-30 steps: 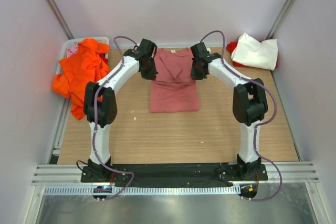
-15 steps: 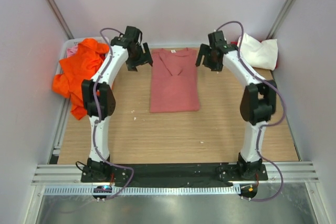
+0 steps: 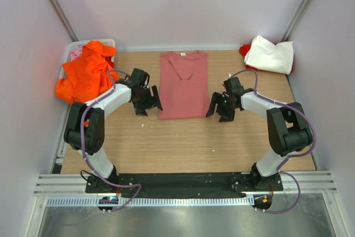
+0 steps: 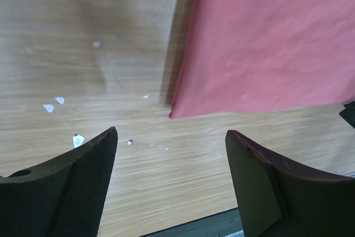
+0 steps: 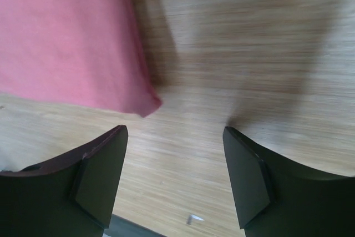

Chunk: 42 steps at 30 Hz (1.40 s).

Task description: Fold and stack the t-shirts

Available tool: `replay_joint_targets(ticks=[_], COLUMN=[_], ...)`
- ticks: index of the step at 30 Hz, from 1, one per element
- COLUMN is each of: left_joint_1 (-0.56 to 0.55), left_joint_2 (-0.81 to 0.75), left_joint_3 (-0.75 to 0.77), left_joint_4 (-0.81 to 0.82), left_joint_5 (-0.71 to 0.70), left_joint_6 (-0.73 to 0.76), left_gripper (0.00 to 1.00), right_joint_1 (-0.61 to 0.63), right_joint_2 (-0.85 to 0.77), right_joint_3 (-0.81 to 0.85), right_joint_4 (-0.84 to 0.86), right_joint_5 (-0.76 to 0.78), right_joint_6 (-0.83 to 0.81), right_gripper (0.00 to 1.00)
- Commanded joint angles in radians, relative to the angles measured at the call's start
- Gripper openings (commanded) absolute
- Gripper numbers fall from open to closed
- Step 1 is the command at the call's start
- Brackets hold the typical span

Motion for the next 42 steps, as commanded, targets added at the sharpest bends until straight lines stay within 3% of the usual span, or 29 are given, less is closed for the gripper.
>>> replay_joint_targets(ticks=[1, 11, 20, 24, 29, 31, 32, 33, 35, 36, 42], left_joint_1=[-0.024, -0.035, -0.036, -0.044, -0.074, -0.081, -0.082, -0.082, -0.082, -0.082, -0.102], left_joint_2=[-0.072, -0.046, 0.002, 0.014, 0.011, 0.017, 0.023, 0.027, 0.028, 0.027, -0.041], left_joint_3=[-0.092, -0.275, -0.286, -0.295, -0.318, -0.328, -0.33, -0.333, -0.333, -0.333, -0.359], left_joint_4=[0.164, 0.333, 0.377, 0.39, 0.407, 0.42, 0.424, 0.427, 0.431, 0.431, 0.427], left_joint_5=[0.043, 0.074, 0.079, 0.092, 0.079, 0.079, 0.077, 0.074, 0.071, 0.069, 0.051], left_joint_6=[-0.042, -0.087, -0.095, -0.096, -0.101, -0.104, -0.105, -0.107, -0.107, -0.107, -0.099], left_gripper=[0.79, 0.78, 0.74, 0.55, 0.47, 0.37, 0.33, 0.23, 0.13, 0.03, 0.0], right_joint_1=[-0.001, 0.002, 0.003, 0.002, 0.002, 0.002, 0.002, 0.002, 0.002, 0.003, 0.0], right_joint_2=[-0.055, 0.042, 0.101, 0.112, 0.12, 0.12, 0.12, 0.118, 0.114, 0.109, 0.037], right_joint_3=[-0.054, -0.073, -0.07, -0.064, -0.059, -0.059, -0.059, -0.059, -0.061, -0.064, -0.104], right_joint_4=[0.133, 0.22, 0.254, 0.254, 0.251, 0.25, 0.248, 0.247, 0.241, 0.239, 0.204], right_joint_5=[-0.081, -0.101, -0.106, -0.104, -0.104, -0.104, -0.104, -0.104, -0.106, -0.104, -0.081], right_joint_6=[0.022, 0.043, 0.051, 0.051, 0.043, 0.042, 0.04, 0.037, 0.036, 0.034, 0.019], right_gripper=[0.76, 0.61, 0.3, 0.25, 0.16, 0.11, 0.04, 0.01, 0.01, 0.01, 0.02])
